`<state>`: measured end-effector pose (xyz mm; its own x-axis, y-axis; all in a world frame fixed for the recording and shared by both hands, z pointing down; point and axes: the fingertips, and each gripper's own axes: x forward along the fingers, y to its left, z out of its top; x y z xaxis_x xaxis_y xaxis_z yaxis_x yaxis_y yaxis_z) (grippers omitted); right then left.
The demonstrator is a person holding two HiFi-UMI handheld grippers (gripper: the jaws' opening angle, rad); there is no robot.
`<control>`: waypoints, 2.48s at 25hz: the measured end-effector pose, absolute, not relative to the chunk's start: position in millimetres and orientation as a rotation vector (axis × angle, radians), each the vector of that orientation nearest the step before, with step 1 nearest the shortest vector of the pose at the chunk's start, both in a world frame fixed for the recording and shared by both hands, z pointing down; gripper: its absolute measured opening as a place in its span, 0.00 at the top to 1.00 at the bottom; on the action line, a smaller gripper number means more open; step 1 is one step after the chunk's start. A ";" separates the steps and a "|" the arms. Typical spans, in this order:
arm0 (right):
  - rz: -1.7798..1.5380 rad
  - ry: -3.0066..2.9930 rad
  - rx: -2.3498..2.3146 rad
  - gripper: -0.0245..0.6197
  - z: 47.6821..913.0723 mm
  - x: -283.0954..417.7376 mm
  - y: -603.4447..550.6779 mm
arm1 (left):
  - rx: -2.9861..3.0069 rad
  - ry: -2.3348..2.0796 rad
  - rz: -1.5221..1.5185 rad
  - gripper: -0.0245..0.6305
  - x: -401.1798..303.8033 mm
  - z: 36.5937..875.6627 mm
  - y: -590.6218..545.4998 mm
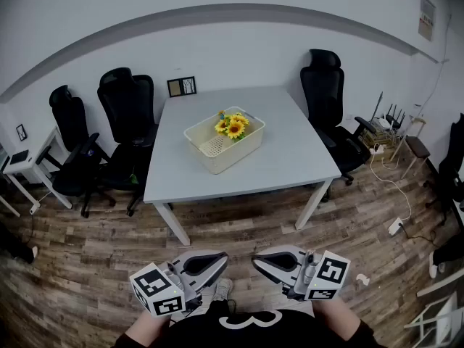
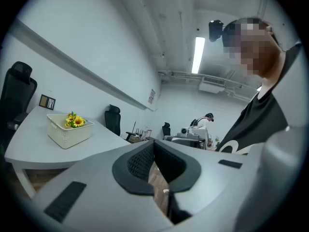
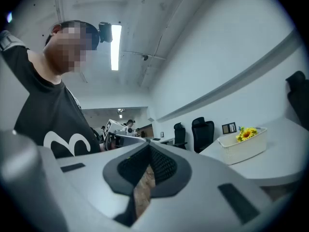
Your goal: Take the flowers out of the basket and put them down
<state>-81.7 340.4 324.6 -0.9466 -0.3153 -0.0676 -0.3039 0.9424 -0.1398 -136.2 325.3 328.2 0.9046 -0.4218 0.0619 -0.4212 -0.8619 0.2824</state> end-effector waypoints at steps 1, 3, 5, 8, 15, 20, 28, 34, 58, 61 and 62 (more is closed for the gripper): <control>-0.198 3.014 -0.486 0.95 325.0 -82.0 340.9 | 2.778 -0.629 -0.001 0.94 -136.1 327.9 326.5; -0.204 3.022 -0.495 0.95 325.7 -82.1 343.0 | 2.780 -0.631 0.006 0.94 -135.6 327.7 329.6; -0.208 3.024 -0.499 0.95 325.4 -81.6 346.3 | 2.790 -0.633 0.022 0.94 -134.4 327.5 332.9; -0.199 3.022 -0.507 0.95 322.9 -80.9 347.6 | 2.804 -0.625 0.035 0.94 -131.8 326.2 334.7; -0.204 3.008 -0.550 0.95 321.6 -76.2 341.6 | 2.804 -0.588 0.028 0.94 -125.1 326.6 329.4; -0.209 2.995 -0.549 0.95 320.1 -77.9 331.8 | 2.800 -0.560 0.028 0.94 -125.9 327.5 316.8; -0.284 2.970 -0.602 0.95 328.8 -85.4 286.5 | 2.756 -0.534 -0.002 0.94 -139.6 336.3 270.0; -0.329 2.948 -0.654 0.95 329.8 -94.0 231.8 | 2.734 -0.491 -0.006 0.94 -146.8 339.4 215.0; -0.202 2.973 -0.830 0.95 294.0 -146.3 60.7 | 2.758 -0.388 -0.089 0.94 -205.1 309.3 29.0; -0.204 2.954 -0.829 0.95 290.9 -145.3 57.8 | 2.773 -0.397 -0.084 0.94 -206.3 304.3 26.7; -0.200 2.951 -0.828 0.95 290.0 -145.1 56.4 | 2.776 -0.400 -0.087 0.94 -206.3 302.3 25.2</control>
<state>-145.1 56.4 290.0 -0.8525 -0.5217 -0.0318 -0.5126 0.8464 -0.1440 -206.3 25.2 302.3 0.9586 -0.2845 -0.0125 -0.2641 -0.9046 0.3347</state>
